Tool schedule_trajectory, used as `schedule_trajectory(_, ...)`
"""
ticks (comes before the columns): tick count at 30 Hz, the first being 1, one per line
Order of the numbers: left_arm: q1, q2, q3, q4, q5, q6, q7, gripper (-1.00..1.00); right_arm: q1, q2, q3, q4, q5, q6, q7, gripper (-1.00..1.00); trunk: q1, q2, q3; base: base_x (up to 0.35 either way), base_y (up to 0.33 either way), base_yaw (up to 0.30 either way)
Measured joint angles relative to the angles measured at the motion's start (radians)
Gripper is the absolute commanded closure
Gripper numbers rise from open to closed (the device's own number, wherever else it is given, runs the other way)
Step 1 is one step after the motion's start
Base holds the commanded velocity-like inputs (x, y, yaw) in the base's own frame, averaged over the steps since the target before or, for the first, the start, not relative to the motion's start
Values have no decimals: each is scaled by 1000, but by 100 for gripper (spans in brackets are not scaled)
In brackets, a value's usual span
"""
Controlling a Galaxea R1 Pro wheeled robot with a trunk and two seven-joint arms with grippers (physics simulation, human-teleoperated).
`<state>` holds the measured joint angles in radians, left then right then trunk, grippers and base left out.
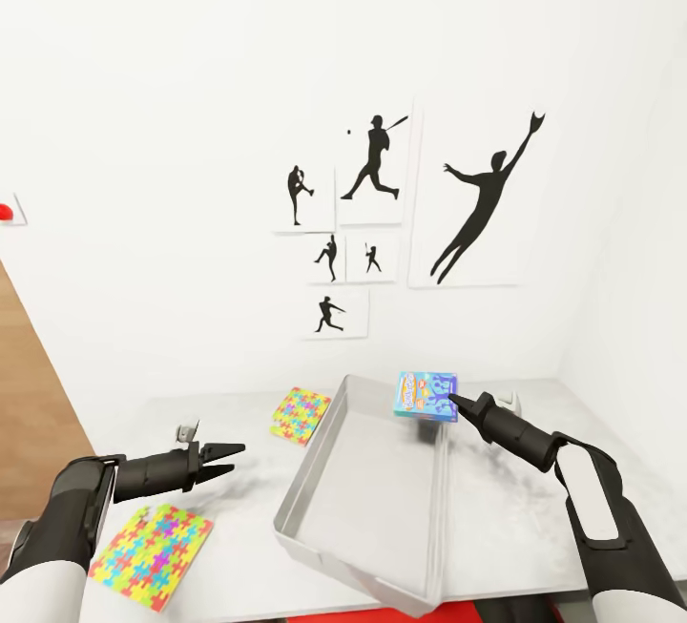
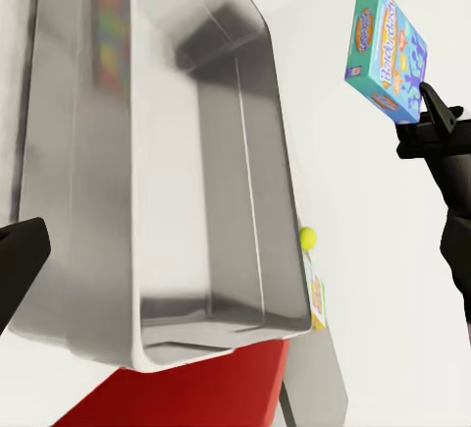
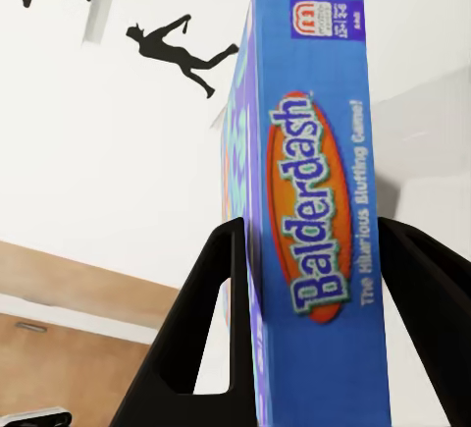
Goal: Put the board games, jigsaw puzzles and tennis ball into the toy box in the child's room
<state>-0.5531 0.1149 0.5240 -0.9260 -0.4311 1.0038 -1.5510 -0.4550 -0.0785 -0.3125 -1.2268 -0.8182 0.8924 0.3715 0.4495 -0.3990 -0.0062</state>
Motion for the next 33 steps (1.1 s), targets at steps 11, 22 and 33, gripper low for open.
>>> schedule_trajectory(11,0,0,0,0,0,0,0,-100,0,0,3,0,1,0,0,100,0,0,0,2,-2,0)
schedule_trajectory(22,0,0,0,0,0,0,0,-100,0,1,5,2,4,-56,0,100,0,0,0,0,0,0)
schedule_trajectory(33,0,4,4,0,1,0,-4,-100,0,2,7,3,-1,-72,2,100,0,0,0,0,0,0)
